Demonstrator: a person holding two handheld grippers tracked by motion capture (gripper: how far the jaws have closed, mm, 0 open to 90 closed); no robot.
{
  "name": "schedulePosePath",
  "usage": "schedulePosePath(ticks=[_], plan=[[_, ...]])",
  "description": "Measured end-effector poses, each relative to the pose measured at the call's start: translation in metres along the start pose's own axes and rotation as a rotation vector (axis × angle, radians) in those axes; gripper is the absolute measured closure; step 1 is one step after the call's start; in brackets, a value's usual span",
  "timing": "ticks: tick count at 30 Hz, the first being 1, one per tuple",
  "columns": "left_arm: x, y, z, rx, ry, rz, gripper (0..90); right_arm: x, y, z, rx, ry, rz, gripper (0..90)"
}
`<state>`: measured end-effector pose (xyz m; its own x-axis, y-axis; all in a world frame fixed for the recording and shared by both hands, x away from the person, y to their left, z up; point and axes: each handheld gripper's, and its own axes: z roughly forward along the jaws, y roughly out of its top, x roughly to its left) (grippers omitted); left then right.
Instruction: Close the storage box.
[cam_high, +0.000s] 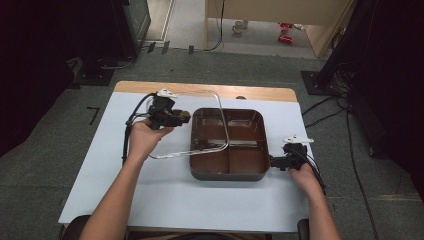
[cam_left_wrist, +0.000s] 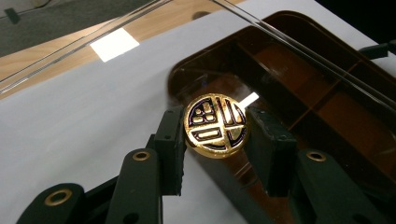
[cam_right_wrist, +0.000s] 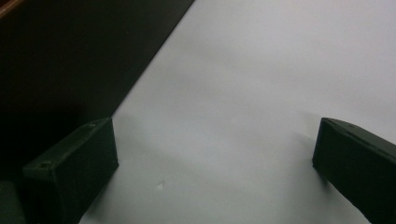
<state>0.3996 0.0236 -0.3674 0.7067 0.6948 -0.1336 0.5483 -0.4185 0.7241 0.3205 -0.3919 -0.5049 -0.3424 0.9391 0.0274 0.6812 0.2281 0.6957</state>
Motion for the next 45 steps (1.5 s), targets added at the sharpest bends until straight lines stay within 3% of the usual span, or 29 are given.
schedulePosePath(ticks=[8,14,18,26,35,40,45], plan=[[-0.039,0.012,0.033,0.017,-0.072,0.03,59.8,0.0,0.0,0.0,0.0,0.0,0.0,0.0],[-0.062,0.016,0.05,0.036,-0.059,0.058,59.8,0.0,0.0,0.0,0.0,0.0,-0.001,0.0],[-0.081,0.017,0.066,0.052,-0.079,0.071,59.8,0.0,0.0,0.0,0.0,0.0,0.0,0.0],[-0.107,0.015,0.09,0.075,-0.054,0.106,59.7,0.0,0.0,0.0,0.0,-0.001,-0.002,0.0],[-0.104,0.012,0.094,0.091,-0.044,0.088,59.6,0.0,0.0,0.0,0.001,0.0,0.0,0.0],[-0.103,0.011,0.092,0.111,-0.038,0.104,59.6,0.0,0.0,0.0,0.001,0.0,0.0,0.0],[-0.102,0.007,0.094,0.087,-0.046,0.096,59.5,0.0,0.0,0.0,0.0,-0.001,0.0,0.0]])
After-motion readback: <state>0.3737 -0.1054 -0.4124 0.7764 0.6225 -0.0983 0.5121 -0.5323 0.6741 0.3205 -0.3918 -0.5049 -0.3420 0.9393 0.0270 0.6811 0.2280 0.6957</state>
